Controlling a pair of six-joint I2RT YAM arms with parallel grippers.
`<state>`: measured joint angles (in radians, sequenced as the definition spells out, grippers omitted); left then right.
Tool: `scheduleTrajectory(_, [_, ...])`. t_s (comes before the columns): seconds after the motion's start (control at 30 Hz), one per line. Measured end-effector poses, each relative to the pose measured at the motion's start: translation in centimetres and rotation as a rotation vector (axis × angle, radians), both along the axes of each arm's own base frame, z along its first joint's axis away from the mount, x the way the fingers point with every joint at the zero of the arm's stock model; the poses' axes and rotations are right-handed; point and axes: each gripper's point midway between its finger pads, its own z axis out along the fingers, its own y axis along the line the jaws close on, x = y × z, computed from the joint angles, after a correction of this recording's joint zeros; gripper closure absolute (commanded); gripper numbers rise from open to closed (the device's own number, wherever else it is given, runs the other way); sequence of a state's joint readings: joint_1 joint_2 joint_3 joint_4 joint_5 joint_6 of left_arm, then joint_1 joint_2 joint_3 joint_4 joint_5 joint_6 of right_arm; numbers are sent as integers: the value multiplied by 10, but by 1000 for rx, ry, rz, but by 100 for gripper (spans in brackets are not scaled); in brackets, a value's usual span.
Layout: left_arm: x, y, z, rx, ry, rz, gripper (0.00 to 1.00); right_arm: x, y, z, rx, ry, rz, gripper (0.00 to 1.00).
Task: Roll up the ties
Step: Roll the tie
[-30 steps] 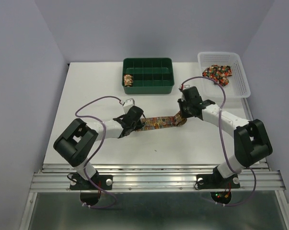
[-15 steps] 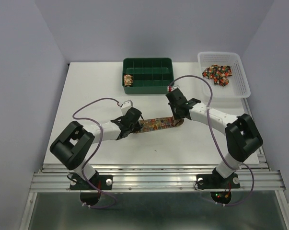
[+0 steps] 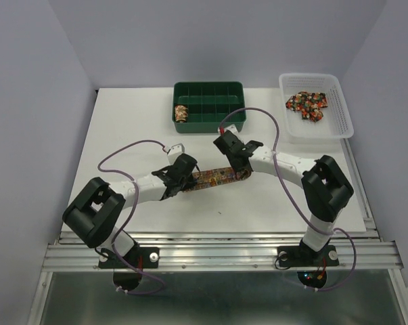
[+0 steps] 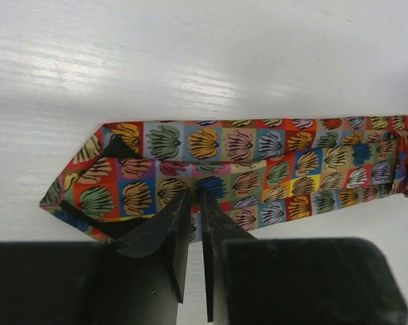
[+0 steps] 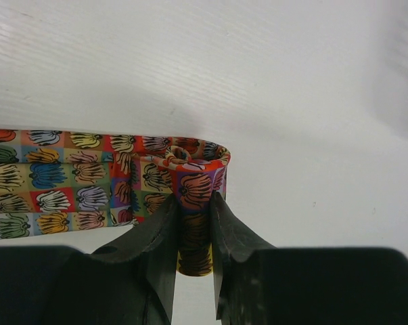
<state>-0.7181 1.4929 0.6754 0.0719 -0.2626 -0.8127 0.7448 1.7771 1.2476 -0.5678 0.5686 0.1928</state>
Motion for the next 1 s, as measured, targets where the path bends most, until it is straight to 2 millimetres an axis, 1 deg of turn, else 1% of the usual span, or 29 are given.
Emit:
scheduleTrajectory(0.17, [-2, 2, 1, 2, 2, 0, 77, -6, 18, 0, -21, -6, 31, 99])
scheduleTrajectory(0.3, [-6, 7, -4, 15, 11, 4, 77, -8, 31, -3, -48, -12, 39, 99])
scheduleTrajectory(0.37, [-9, 10, -7, 15, 10, 12, 77, -10, 35, -5, -65, -14, 43, 99])
scheduleTrajectory(0.63, [-11, 17, -7, -3, 2, 47, 77, -18, 53, -3, -82, -27, 72, 99])
scheduleTrajectory(0.8, [-14, 20, -6, -8, 4, 54, 77, -22, 69, -10, -87, -25, 94, 99])
scheduleTrajectory(1.0, [-18, 24, -6, -9, 14, 61, 77, -26, 82, -17, -83, -20, 106, 99])
